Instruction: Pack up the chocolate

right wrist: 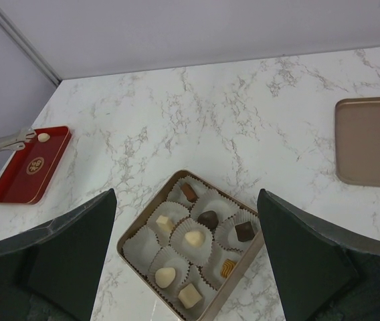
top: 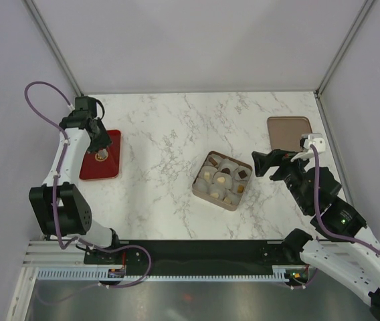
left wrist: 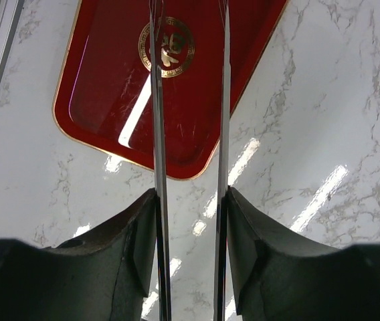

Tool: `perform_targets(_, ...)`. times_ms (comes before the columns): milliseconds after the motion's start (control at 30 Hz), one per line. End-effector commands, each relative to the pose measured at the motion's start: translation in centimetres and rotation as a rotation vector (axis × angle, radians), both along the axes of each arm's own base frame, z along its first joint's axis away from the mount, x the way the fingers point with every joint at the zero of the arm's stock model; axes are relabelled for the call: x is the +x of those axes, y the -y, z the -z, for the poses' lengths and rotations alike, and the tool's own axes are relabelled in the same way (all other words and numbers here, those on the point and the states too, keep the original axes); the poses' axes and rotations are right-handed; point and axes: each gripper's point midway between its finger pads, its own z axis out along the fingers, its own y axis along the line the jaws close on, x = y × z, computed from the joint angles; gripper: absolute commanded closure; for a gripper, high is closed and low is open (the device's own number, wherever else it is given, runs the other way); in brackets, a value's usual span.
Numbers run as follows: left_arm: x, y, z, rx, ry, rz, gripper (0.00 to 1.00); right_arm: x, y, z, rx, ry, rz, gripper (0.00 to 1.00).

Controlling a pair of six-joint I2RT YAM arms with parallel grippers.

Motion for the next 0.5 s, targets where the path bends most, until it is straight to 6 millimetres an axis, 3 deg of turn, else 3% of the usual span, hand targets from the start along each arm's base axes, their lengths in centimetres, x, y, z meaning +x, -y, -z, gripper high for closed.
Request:
perform_targets(0, 2.6, -0.8, -0.4, 0.035, 0.079, 0.013, 0.5, 0.2, 0.1, -0.9, 0.02, 0.036, 0.008, 0.05)
perform_targets(233, 3.6, -2.1, 1.8, 0.03, 0.039, -0.004, 0.5, 0.2, 0.4, -1.1, 0.02, 0.045, 0.021, 0.05)
perform_targets(467, 4.4, -2.8, 1.4, 0.039, 0.069, -0.008, 0.49, 0.3, 0.3, -0.9, 0.018, 0.041, 0.021, 0.05)
